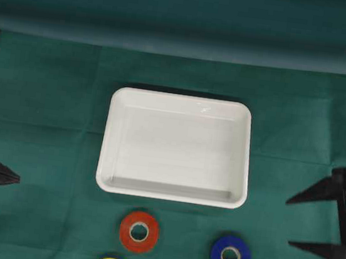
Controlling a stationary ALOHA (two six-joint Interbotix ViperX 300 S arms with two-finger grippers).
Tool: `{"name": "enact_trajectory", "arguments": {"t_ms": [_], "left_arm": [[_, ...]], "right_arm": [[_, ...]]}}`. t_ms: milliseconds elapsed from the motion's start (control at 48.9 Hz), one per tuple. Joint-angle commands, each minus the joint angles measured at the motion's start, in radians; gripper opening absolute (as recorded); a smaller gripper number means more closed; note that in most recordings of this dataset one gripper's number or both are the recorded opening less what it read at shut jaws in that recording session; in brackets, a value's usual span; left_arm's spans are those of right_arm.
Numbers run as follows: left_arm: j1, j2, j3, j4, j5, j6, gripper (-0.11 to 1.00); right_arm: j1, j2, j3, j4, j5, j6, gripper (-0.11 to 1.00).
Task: Put the tape into the white case with the right arm.
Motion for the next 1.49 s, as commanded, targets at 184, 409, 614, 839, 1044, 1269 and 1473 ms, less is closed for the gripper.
{"name": "enact_trajectory", "arguments": {"t_ms": [184,409,614,839,1044,1269,1473], "left_arm": [[0.000,-0.003,-0.008,-0.003,-0.009,0.000,0.00],[0.000,-0.005,-0.008,-0.003,-0.009,0.000,0.00],[-0.002,-0.005,-0.006,-0.003,-0.011,0.002,0.00],[-0.002,-0.006,-0.005,-0.003,-0.009,0.000,0.00],[-0.002,-0.006,-0.005,-0.003,-0.011,0.000,0.00],[0.000,-0.006,-0.005,-0.003,-0.011,-0.002,0.00],[0.000,-0.006,-0.003,-0.003,-0.014,-0.003,0.00]], "right_arm": [[0.052,0.006,0.017,-0.005,-0.061,0.002,0.87],[0.052,0.040,0.005,-0.018,-0.066,0.002,0.86],[0.064,0.153,-0.051,-0.020,-0.094,0.002,0.86],[0.127,0.359,-0.152,-0.018,-0.143,0.002,0.86],[0.149,0.538,-0.265,-0.020,-0.179,0.002,0.86],[0.167,0.738,-0.410,-0.020,-0.195,0.000,0.86],[0.202,0.873,-0.566,-0.020,-0.192,0.000,0.86]]}}
